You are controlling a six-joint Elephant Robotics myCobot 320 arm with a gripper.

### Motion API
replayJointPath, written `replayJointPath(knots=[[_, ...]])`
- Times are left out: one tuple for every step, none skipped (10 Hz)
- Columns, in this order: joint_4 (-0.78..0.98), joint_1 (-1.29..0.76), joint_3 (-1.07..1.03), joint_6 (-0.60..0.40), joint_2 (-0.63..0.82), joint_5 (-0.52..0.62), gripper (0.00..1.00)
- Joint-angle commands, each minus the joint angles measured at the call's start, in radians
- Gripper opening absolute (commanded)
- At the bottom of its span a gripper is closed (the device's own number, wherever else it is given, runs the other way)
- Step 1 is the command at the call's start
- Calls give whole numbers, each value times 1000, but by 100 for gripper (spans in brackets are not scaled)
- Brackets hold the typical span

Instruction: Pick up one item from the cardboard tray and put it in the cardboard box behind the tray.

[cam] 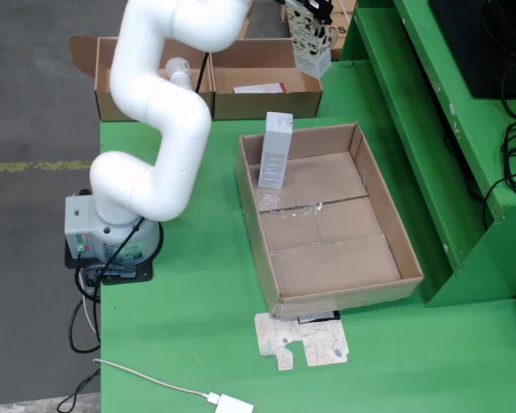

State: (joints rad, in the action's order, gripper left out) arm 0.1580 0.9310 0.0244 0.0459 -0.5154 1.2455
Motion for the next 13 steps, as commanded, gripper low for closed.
replayJointPath(knots=[[-297, 84, -24, -84, -91, -133, 0], [-669, 122, -24, -241, -257, -292, 0], [-670, 106, -24, -197, -340, -292, 0], [-670, 145, -24, -231, -358, -292, 0], [-670, 159, -24, -235, -362, -292, 0], [-670, 173, -24, -218, -374, -292, 0], [-670, 182, -24, -228, -378, -292, 0], [-670, 194, -24, -230, -381, -292, 0], [-670, 207, -24, -313, -381, -292, 0], [-670, 227, -24, -334, -376, -292, 0], [-670, 241, -24, -339, -369, -292, 0], [-670, 259, -24, -355, -363, -292, 0], [-670, 283, -24, -350, -358, -292, 0]])
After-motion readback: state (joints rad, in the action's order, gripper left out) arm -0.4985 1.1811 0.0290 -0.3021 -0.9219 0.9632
